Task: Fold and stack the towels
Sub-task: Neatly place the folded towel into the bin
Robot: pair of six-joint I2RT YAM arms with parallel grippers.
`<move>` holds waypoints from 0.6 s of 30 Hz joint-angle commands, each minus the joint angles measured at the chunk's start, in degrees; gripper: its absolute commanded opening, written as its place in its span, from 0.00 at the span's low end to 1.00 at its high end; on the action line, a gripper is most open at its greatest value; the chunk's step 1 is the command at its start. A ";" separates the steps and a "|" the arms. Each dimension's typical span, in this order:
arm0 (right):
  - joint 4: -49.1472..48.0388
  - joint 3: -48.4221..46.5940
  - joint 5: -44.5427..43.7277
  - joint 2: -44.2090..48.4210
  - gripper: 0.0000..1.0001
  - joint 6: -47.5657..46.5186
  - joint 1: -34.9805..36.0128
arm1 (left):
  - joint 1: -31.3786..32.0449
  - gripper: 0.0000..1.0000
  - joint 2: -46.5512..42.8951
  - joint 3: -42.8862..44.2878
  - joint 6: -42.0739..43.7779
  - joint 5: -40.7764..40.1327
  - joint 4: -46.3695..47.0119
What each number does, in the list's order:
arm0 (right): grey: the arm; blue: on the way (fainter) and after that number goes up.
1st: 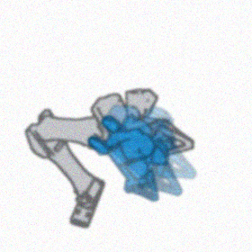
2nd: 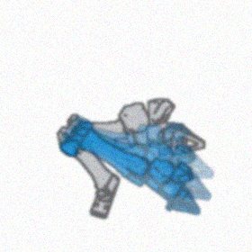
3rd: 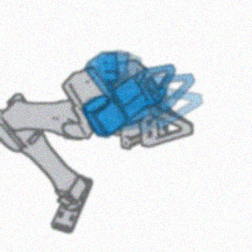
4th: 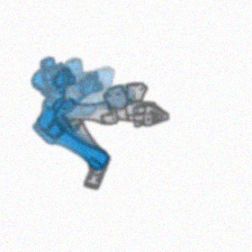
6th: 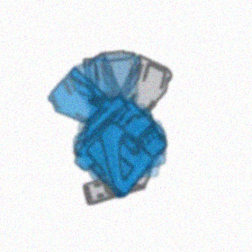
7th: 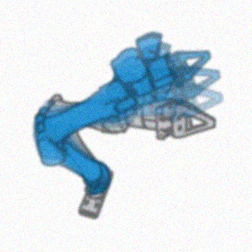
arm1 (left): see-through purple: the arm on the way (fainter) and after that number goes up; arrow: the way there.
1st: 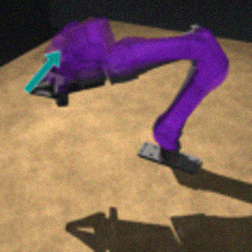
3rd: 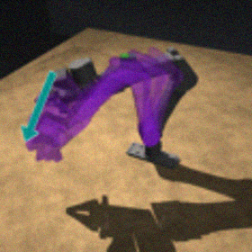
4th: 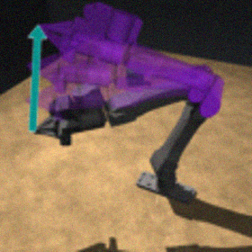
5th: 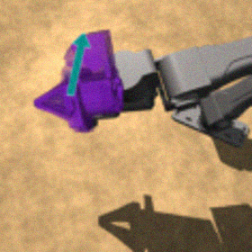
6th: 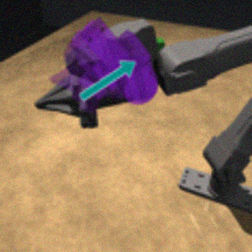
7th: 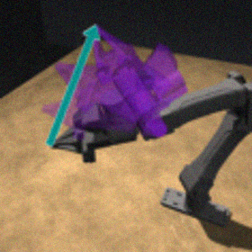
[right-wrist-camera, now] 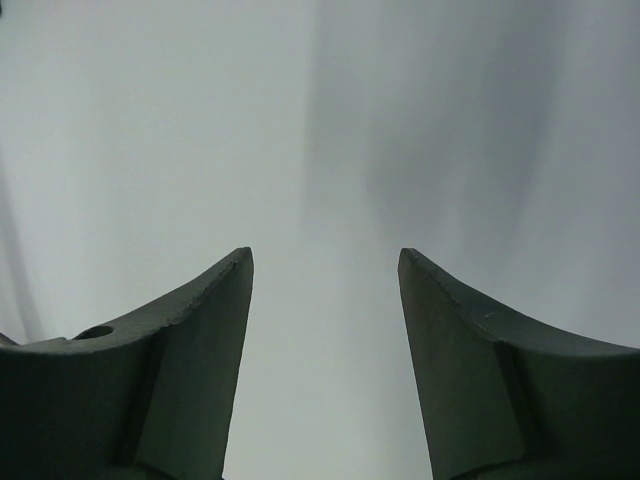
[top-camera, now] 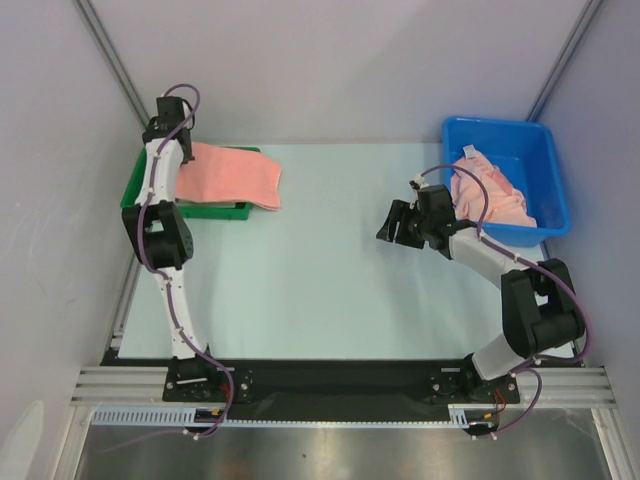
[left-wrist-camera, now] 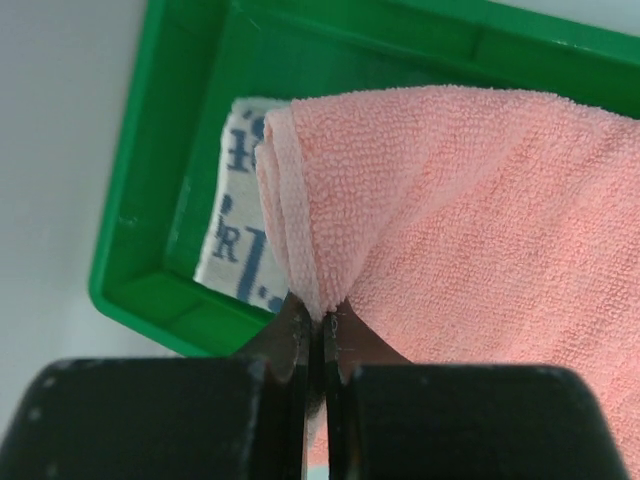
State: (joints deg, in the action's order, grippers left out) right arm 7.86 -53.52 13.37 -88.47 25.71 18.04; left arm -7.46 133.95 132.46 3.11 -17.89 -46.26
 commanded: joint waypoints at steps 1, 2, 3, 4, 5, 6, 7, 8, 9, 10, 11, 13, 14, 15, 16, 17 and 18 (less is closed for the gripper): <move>-2.32 -2.47 1.13 -1.27 0.65 -1.11 -0.38 | -0.71 0.00 -0.09 2.36 6.62 -2.76 6.35; -2.32 -2.99 1.40 -1.62 0.65 -1.11 -0.38 | -1.06 0.00 0.17 2.27 7.34 -3.29 7.40; -2.06 -3.00 1.57 -2.14 0.65 -1.11 -0.38 | -2.02 0.00 0.69 2.45 7.95 -3.90 7.85; -2.14 -3.00 1.66 -2.32 0.65 -1.37 -0.38 | -2.55 0.00 0.96 2.54 8.66 -3.56 8.37; -2.06 -2.91 1.58 -2.59 0.65 -1.46 -0.38 | -2.99 0.00 1.48 2.27 8.92 -3.03 9.60; -1.97 -2.91 1.58 -2.76 0.65 -1.63 -0.38 | -3.86 0.00 1.84 2.27 9.54 -3.03 10.04; -1.88 -2.91 1.49 -3.03 0.65 -1.63 -0.46 | -4.13 0.00 2.19 2.27 9.80 -3.29 10.48; -1.88 -3.00 1.58 -3.20 0.65 -1.72 -0.38 | -4.57 0.00 2.71 2.53 10.07 -3.20 10.92; -1.79 -3.17 1.49 -3.55 0.65 -1.81 -0.46 | -5.27 0.00 3.76 2.54 9.98 -3.20 11.10; -1.79 -3.17 1.49 -3.73 0.65 -1.81 -0.46 | -5.71 0.00 4.38 2.54 10.24 -3.03 11.28; -1.71 -3.26 1.58 -3.91 0.65 -1.81 -0.46 | -6.07 0.00 4.74 2.27 10.24 -2.77 11.80; -1.44 -3.26 1.40 -4.17 0.66 -2.07 -0.46 | -7.12 0.00 5.35 1.57 9.81 -2.33 12.86; -1.53 -3.26 1.40 -4.26 0.66 -2.07 -0.38 | -7.39 0.00 5.53 1.31 9.63 -1.80 13.73; -1.53 -3.43 1.57 -4.43 0.66 -2.07 -0.46 | -7.82 0.00 5.88 1.22 9.54 -1.19 14.18; -1.44 -3.44 1.66 -4.70 0.66 -2.07 -0.38 | -7.92 0.00 6.84 1.57 9.98 -0.92 14.44; -1.44 -3.61 1.58 -4.87 0.66 -2.07 -0.46 | -7.92 0.00 7.55 2.70 10.42 -1.53 14.79; -1.35 -3.70 1.23 -4.96 0.66 -2.25 -0.38 | -7.83 0.00 8.08 3.49 10.77 -1.71 14.53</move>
State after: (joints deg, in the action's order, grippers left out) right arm 7.77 -54.48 14.46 -92.62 24.67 17.87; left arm -14.90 141.43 132.73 11.88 -19.00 -35.09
